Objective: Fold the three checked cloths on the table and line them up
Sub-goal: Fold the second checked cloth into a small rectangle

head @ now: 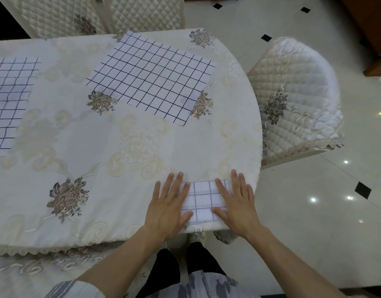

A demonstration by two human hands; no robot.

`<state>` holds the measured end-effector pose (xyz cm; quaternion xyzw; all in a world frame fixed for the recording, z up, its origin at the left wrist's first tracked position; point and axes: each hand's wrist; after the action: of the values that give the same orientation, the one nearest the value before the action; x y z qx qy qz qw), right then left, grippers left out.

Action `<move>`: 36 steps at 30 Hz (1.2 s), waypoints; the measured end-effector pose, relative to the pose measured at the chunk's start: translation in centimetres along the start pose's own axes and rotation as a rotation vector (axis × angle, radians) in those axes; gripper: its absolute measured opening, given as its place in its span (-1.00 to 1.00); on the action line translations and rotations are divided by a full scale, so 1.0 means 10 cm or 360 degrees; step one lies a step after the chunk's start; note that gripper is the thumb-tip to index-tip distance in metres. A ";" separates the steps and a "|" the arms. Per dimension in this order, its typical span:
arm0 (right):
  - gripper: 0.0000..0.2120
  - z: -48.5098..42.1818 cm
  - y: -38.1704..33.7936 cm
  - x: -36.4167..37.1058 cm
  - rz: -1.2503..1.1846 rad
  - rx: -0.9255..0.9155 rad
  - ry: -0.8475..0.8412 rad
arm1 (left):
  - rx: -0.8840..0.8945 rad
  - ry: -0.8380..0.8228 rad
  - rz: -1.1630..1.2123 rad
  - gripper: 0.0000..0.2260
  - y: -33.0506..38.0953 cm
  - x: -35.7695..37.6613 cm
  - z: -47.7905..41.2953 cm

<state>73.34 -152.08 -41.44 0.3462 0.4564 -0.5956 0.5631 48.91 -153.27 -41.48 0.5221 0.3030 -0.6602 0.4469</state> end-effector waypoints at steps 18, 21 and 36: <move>-0.05 -0.04 -0.23 -0.89 -0.0631 -0.0057 0.0246 | -0.0426 0.0424 0.0603 -0.19 -0.50 -0.96 -0.01; -0.18 0.02 -0.35 -1.10 -0.0710 0.0001 0.0363 | -0.0352 0.0562 0.0691 -0.22 -0.58 -1.15 -0.06; -0.41 0.13 0.06 -1.54 -0.0914 -0.0039 0.0531 | -0.0333 0.0774 0.0706 -0.45 -0.17 -1.52 -0.34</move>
<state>75.99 -147.78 -26.78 0.2893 0.6284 -0.6596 0.2938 49.64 -145.49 -27.95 0.6687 0.3459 -0.3686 0.5453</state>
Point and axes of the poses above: each hand's wrist, its own z-axis away from the middle knuckle, its own x-axis out of the palm, y = z × x, and after that the axes turned 7 degrees about x, right-handed
